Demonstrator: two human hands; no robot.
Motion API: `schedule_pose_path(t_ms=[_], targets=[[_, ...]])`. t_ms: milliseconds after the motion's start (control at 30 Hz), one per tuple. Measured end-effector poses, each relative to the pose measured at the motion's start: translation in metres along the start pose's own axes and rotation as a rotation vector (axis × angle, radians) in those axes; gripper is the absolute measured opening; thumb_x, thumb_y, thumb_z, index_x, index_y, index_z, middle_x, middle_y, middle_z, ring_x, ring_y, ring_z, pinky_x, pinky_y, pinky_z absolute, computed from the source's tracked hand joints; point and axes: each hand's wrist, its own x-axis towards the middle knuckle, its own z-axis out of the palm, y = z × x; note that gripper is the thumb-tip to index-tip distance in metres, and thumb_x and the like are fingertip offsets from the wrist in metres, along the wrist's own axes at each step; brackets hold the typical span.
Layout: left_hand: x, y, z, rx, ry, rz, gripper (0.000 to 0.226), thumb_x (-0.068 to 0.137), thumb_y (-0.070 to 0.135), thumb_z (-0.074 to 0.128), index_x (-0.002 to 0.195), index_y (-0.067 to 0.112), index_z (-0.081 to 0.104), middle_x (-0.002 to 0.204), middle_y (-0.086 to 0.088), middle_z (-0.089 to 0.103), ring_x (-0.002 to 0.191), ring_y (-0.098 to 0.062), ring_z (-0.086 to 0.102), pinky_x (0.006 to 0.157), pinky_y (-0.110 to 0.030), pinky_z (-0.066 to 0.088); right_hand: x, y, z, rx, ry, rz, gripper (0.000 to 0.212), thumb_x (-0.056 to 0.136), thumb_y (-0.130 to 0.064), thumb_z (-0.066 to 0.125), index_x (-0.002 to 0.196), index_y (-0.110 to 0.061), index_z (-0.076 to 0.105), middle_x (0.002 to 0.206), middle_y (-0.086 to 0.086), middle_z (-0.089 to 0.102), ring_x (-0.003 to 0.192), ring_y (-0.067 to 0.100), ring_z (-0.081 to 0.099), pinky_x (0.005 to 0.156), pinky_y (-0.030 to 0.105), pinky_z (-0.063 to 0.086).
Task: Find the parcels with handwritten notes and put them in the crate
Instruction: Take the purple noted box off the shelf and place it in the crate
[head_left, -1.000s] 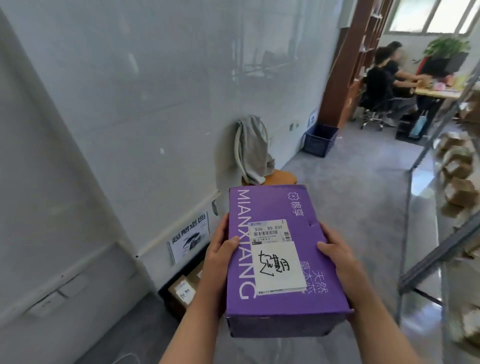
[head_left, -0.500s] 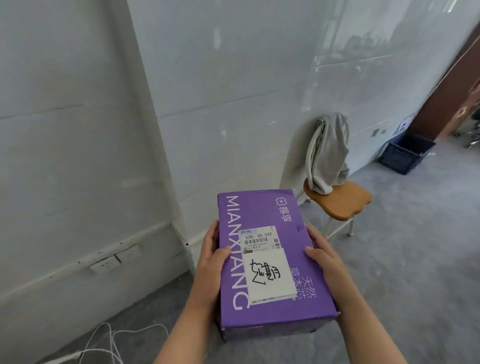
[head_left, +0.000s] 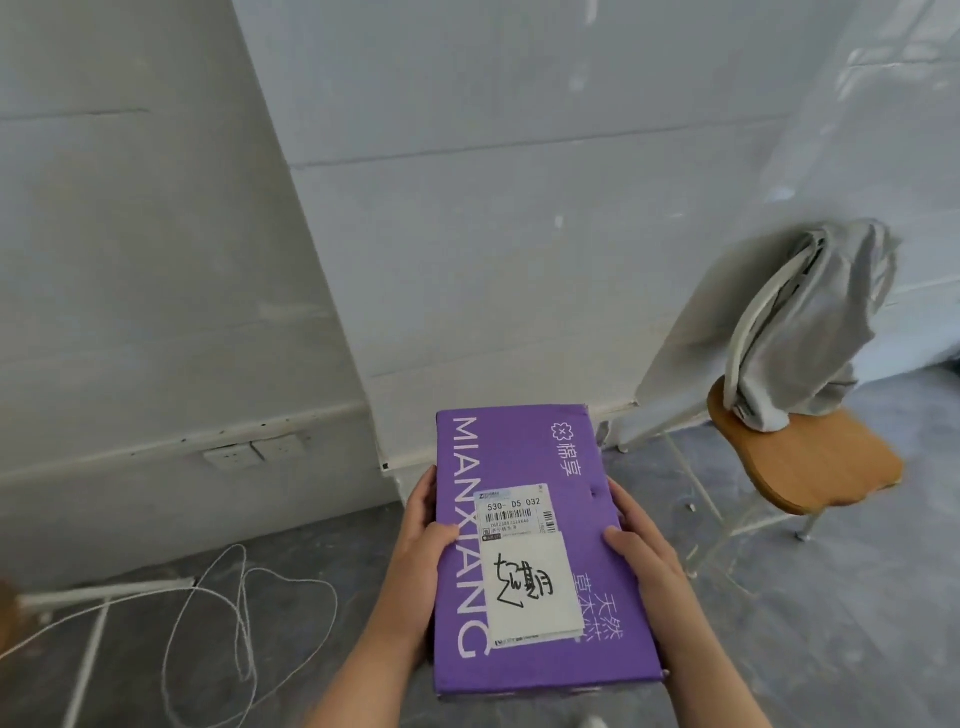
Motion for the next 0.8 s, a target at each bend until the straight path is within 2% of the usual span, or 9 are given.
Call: schedule_pose_path(t_ms=[133,233,400,600,700,800], targets=[[0.029,-0.027,0.041,-0.010,0.146,-0.036,0.047,0.098,0.008,0.049,0.128,0.045,0.047,0.103,-0.013,0.075,0.078,-0.034,0.074,0.063,-0.042,0.062,0.050,0.001,-0.045,-0.004,-0.075,0.058,0.045,0.099,-0.006,0.050,0.134,-0.033,0.057,0.119,0.015,0.072,0.085,0.036,0.073,0.060,0.040,0.062],[0.050,-0.050,0.063,-0.022,0.226,-0.050,0.048,0.097,0.007,0.050,0.131,0.042,0.046,0.099,-0.013,0.076,0.073,-0.032,0.074,0.058,-0.040,0.061,0.083,0.006,-0.073,-0.009,-0.109,0.104,0.045,0.099,-0.009,0.052,0.135,-0.036,0.057,0.124,0.015,0.069,0.089,0.036,0.073,0.060,0.039,0.062],[0.089,-0.101,0.079,-0.037,0.298,-0.102,0.051,0.098,0.007,0.049,0.137,0.039,0.045,0.102,-0.018,0.075,0.077,-0.035,0.074,0.065,-0.045,0.062,0.134,0.034,-0.111,-0.052,-0.124,0.145,0.047,0.099,-0.011,0.055,0.129,-0.047,0.062,0.137,0.010,0.061,0.104,0.040,0.070,0.073,0.045,0.061],[0.140,-0.159,0.078,-0.020,0.308,-0.115,0.047,0.098,0.009,0.051,0.126,0.047,0.052,0.101,-0.011,0.077,0.082,-0.035,0.076,0.067,-0.045,0.062,0.183,0.084,-0.140,-0.003,-0.111,0.207,0.051,0.089,-0.013,0.063,0.133,-0.040,0.061,0.131,0.007,0.068,0.107,0.042,0.069,0.073,0.046,0.062],[0.169,-0.193,0.070,-0.017,0.328,-0.162,0.050,0.098,0.017,0.057,0.130,0.053,0.046,0.106,-0.008,0.077,0.089,-0.036,0.076,0.073,-0.049,0.061,0.211,0.115,-0.149,-0.023,-0.093,0.225,0.050,0.097,-0.006,0.054,0.133,-0.040,0.059,0.127,0.005,0.071,0.104,0.040,0.071,0.075,0.047,0.062],[0.200,-0.228,0.061,-0.012,0.348,-0.198,0.049,0.098,0.020,0.058,0.128,0.057,0.046,0.105,-0.005,0.077,0.088,-0.032,0.076,0.070,-0.045,0.062,0.243,0.147,-0.155,-0.042,-0.075,0.249,0.052,0.098,-0.003,0.051,0.133,-0.040,0.060,0.126,0.005,0.071,0.104,0.038,0.071,0.078,0.049,0.062]])
